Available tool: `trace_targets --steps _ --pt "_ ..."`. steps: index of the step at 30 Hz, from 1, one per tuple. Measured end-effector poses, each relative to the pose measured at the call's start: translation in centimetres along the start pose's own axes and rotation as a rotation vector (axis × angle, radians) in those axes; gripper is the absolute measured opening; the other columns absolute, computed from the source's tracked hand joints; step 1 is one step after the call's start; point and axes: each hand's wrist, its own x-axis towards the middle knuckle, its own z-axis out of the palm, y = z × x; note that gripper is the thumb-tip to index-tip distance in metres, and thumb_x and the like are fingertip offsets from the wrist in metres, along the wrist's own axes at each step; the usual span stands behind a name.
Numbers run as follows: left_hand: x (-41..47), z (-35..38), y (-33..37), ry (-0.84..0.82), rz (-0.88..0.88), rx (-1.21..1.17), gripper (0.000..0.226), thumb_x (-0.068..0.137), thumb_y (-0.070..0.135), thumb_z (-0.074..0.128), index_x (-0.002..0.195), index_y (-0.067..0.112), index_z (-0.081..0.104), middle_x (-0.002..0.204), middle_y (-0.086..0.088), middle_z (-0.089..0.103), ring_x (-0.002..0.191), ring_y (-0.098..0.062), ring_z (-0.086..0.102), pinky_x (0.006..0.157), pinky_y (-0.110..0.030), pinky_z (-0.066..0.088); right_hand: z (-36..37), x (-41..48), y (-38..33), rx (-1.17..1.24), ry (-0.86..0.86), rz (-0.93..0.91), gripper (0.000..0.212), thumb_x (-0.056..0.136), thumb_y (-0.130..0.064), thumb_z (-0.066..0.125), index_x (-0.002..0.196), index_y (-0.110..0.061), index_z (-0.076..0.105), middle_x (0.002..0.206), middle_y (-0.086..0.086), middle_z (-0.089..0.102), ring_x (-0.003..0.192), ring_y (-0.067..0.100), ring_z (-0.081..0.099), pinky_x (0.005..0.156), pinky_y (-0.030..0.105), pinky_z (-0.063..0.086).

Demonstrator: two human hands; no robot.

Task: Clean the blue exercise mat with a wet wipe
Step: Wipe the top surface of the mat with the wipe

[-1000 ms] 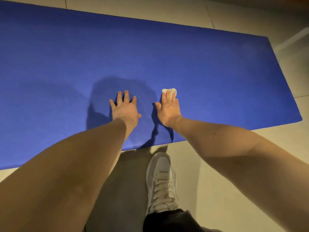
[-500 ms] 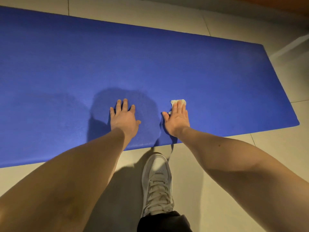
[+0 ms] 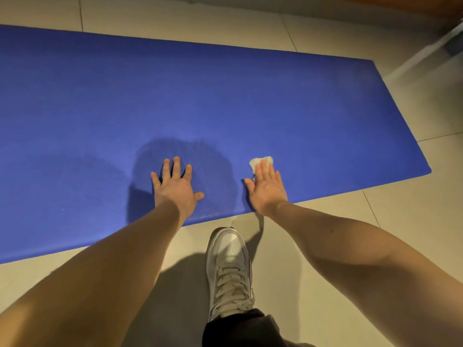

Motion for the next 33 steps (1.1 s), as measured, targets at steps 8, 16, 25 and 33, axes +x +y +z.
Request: trace_targets --steps 8,16,25,33 --pt "0.2 0.2 0.4 0.003 -0.007 -0.014 0.087 0.098 0.064 0.040 0.160 0.024 -0.005 0.165 -0.007 -0.021 0.150 -0.035 -0.021 0.121 -0.061 0.003 0.7 -3.2 -4.9 0.019 -0.004 -0.077 0.066 0.107 -0.047 0.025 0.158 -0.009 0.010 0.167 0.011 0.001 0.154 0.033 -0.014 0.125 0.046 0.011" --pt "0.1 0.1 0.2 0.001 0.000 -0.001 0.086 0.098 0.064 0.039 0.160 0.024 -0.005 0.165 -0.006 -0.021 0.151 -0.034 -0.020 0.122 -0.059 0.003 0.7 -4.5 -0.5 -0.010 -0.050 -0.018 0.070 0.107 -0.052 0.018 0.162 -0.014 -0.004 0.169 0.003 -0.013 0.154 0.021 -0.017 0.127 0.042 -0.001" --pt "0.1 0.1 0.5 0.011 -0.008 0.001 0.086 0.098 0.062 0.041 0.160 0.023 -0.004 0.165 -0.008 -0.020 0.151 -0.035 -0.020 0.121 -0.061 0.004 1.4 -6.3 -1.6 -0.076 -0.110 0.148 0.078 0.100 -0.054 -0.005 0.158 -0.002 -0.011 0.166 0.016 -0.017 0.152 0.037 -0.022 0.126 0.047 -0.005" --pt "0.2 0.0 0.4 -0.008 -0.010 0.020 0.086 0.098 0.064 0.038 0.160 0.024 -0.006 0.164 -0.007 -0.022 0.151 -0.035 -0.020 0.121 -0.060 0.003 1.9 -8.1 -0.4 -0.007 -0.032 -0.269 0.076 0.099 -0.054 0.006 0.162 -0.011 -0.001 0.169 0.007 -0.010 0.153 0.021 -0.022 0.127 0.041 -0.002"
